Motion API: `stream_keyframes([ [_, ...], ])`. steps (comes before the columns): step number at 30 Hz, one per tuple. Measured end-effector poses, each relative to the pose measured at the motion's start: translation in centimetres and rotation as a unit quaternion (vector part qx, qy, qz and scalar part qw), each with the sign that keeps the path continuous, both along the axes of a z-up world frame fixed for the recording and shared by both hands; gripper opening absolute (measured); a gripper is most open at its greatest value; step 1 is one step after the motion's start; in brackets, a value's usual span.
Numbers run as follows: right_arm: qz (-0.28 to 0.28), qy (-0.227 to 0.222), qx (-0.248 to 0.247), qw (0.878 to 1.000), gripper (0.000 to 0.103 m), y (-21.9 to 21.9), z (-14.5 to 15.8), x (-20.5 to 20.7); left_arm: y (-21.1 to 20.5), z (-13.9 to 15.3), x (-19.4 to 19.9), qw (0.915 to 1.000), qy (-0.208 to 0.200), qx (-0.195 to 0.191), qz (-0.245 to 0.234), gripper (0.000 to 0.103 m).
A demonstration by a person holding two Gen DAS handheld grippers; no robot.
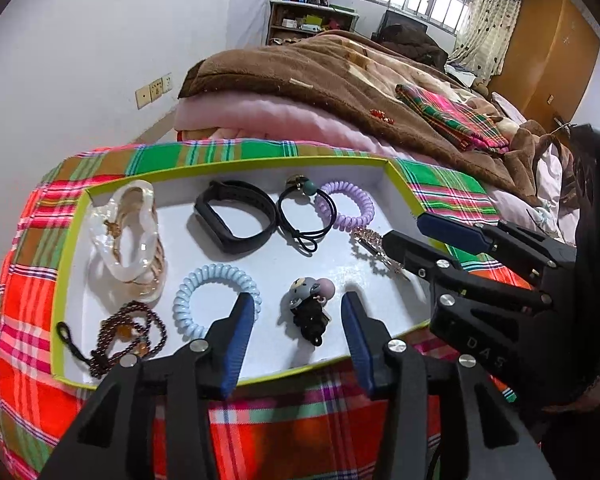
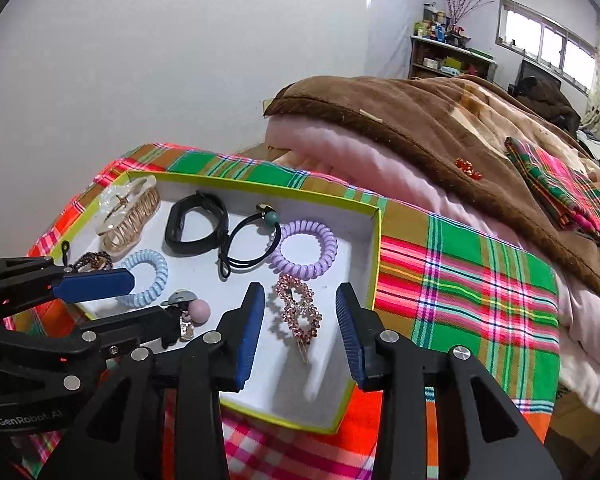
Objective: Organize jewelry
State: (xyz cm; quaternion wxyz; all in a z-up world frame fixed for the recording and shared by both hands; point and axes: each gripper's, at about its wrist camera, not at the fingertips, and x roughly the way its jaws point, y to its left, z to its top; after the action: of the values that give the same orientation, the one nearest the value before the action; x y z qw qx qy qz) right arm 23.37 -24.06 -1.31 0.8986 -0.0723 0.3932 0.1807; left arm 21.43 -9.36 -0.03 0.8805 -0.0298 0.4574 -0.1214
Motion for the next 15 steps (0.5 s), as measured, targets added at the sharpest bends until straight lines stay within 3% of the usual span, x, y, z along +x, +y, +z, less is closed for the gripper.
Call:
stream_keyframes([
  [15, -0.044, -0.047, 0.070, 0.995, 0.038, -0.4, 3.5, -7.0, 2.1, 3.1, -5.0, 0.9964, -0.067, 0.029, 0.043, 0.058],
])
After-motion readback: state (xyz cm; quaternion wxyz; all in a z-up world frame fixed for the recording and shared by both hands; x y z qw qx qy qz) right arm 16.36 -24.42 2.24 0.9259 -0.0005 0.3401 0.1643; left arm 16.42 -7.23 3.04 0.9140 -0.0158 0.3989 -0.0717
